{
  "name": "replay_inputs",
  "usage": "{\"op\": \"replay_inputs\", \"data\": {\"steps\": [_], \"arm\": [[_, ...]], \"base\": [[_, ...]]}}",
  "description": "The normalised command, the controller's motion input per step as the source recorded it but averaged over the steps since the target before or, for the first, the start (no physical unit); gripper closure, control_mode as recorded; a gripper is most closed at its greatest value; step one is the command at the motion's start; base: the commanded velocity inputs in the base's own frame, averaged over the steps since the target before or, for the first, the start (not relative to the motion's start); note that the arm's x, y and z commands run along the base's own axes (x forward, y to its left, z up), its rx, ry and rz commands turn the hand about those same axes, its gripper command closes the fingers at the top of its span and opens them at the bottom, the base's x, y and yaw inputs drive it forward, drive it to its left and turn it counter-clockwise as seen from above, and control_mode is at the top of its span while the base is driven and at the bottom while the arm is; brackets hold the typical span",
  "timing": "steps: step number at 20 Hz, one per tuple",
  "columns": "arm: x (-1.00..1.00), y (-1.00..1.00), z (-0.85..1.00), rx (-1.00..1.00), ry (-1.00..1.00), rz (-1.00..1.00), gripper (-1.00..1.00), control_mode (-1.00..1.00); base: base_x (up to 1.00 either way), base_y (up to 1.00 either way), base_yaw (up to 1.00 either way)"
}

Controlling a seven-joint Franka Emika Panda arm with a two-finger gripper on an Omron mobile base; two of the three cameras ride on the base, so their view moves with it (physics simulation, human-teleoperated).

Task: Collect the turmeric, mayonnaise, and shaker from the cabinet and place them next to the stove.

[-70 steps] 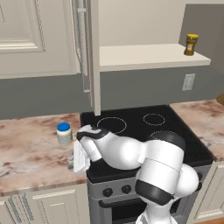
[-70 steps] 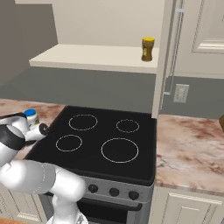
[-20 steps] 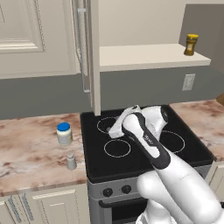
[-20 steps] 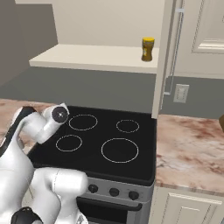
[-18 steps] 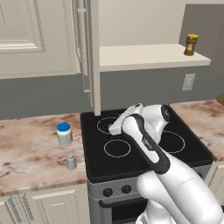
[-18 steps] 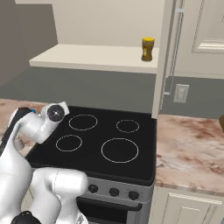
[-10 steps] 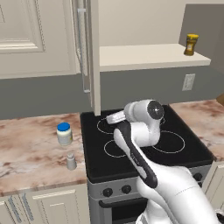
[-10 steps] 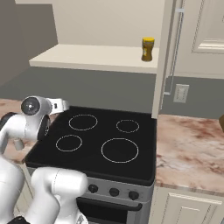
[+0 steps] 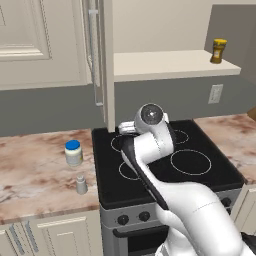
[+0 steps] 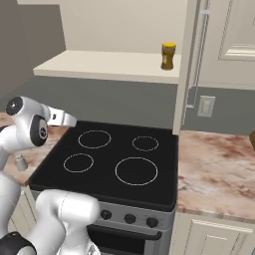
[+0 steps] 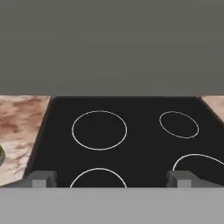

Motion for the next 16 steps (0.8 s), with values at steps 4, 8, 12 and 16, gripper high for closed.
{"op": "replay_inputs", "data": {"steps": [4, 8, 12, 16], "arm": [[0.02, -0.11, 0.00, 0.00, 0.14, -0.24, -1.00, -1.00], [0.02, -0.22, 0.10, 0.00, 0.14, -0.26, -1.00, -1.00], [0.00, -0.28, 0.37, 0.00, 0.11, -0.33, -1.00, -1.00], [0.00, -0.36, 0.40, 0.01, 0.08, -0.35, -1.00, -1.00]], "base": [[0.00, 0.00, 0.00], [0.00, 0.00, 0.00], [0.00, 0.00, 0.00], [0.00, 0.00, 0.00]]}}
